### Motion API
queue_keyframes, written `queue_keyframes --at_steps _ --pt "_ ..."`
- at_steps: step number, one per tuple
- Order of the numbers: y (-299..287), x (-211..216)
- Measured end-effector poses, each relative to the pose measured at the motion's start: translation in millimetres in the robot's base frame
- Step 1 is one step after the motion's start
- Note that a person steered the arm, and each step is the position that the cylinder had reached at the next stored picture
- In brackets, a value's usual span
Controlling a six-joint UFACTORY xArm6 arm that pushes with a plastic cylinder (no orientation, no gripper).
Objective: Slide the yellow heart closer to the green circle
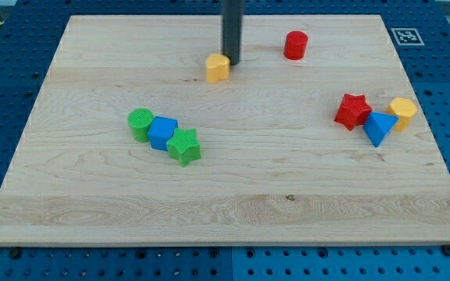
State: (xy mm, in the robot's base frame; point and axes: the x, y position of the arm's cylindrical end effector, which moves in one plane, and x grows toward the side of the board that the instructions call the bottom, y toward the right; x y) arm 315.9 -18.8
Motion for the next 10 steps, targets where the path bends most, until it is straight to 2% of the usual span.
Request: queue_keyframes --at_steps 2,3,4,5,6,7,8,9,10 --pt "-16.6 -31.1" --pt "-26.3 -4.2" --pt "-26.4 40.4" --pt "-9.6 30.8" --pt "13.9 43.6" --pt "7.1 86.8" --pt "-51.4 97.8" --pt "-67.9 92.3" --pt "-40.2 74.1"
